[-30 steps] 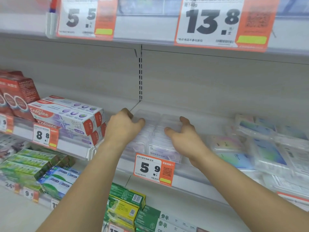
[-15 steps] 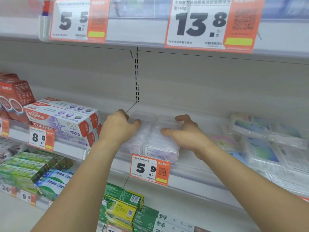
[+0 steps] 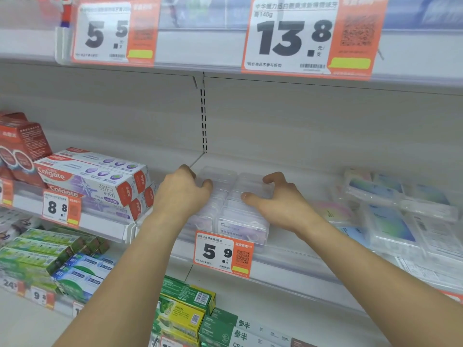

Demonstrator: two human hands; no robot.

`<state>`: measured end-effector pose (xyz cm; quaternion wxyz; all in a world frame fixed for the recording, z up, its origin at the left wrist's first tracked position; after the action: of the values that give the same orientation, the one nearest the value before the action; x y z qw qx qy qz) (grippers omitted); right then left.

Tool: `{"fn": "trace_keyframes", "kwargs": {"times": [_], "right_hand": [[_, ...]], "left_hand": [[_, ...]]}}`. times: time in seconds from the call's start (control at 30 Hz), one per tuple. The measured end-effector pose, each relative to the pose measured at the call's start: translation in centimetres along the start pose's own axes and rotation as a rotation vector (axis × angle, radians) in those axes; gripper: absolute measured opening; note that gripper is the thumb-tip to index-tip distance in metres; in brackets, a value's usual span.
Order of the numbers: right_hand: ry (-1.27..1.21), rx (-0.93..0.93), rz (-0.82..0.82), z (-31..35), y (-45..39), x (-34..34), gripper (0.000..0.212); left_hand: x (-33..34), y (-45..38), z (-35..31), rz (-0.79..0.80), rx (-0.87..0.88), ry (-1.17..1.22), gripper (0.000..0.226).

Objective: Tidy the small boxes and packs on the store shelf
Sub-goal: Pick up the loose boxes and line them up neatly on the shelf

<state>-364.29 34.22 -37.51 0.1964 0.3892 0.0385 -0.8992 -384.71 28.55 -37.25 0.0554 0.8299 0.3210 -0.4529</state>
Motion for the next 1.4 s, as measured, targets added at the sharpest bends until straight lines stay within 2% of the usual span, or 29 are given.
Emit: {"fn": "trace_keyframes", "kwargs": {"times": [0.5,0.73,1.17,1.23,1.27,1.33,1.4], "right_hand": [[0.080,-0.069,0.078,-0.3,-0.2,-0.9,0.072],[0.029,-0.069,0.105,-0.6,-0.1,-1.0,0.071],[0.071,-0.060,0.156,-0.6,-0.5,-1.6,0.072],[0.105,-0.086,0.120,-0.5,0.0,-2.8,0.070],[0.121,-0.116,0.071,-0.5,0.4,-3.9,0.066],[0.126,-0.200,-0.076,-0.7,1.8,-6.8,0.048],[0.105,-0.280,-0.258,-1.7,3.8,-10.3,0.025]], "left_hand": [[-0.1,0.5,-0.8,-0.014,-0.032,-0.089,0.037],[0.0,1.2,-1.0,-0.057,-0.070,-0.067,0.037],[-0.2,-0.1,-0.7,0.143,-0.053,-0.118,0.050],[-0.9,-0.1,-1.3,0.127,-0.036,-0.147,0.054],[-1.3,0.0,-1.9,0.069,-0.004,-0.147,0.054],[-2.3,0.6,-4.2,-0.091,0.116,-0.076,0.047],[-2.4,2.4,-8.0,-0.184,0.299,0.069,0.032]]}}
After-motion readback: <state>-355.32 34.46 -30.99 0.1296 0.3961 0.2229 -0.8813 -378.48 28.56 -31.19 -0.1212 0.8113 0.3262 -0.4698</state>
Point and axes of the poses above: each hand's wrist, its own y-axis away from the middle knuckle, its own x-axis out of the palm, z = x × y, the point moved 5 cm from there along -y, towards the middle knuckle, and after that the axes turned 3 degrees about z, right-handed, at the moved point
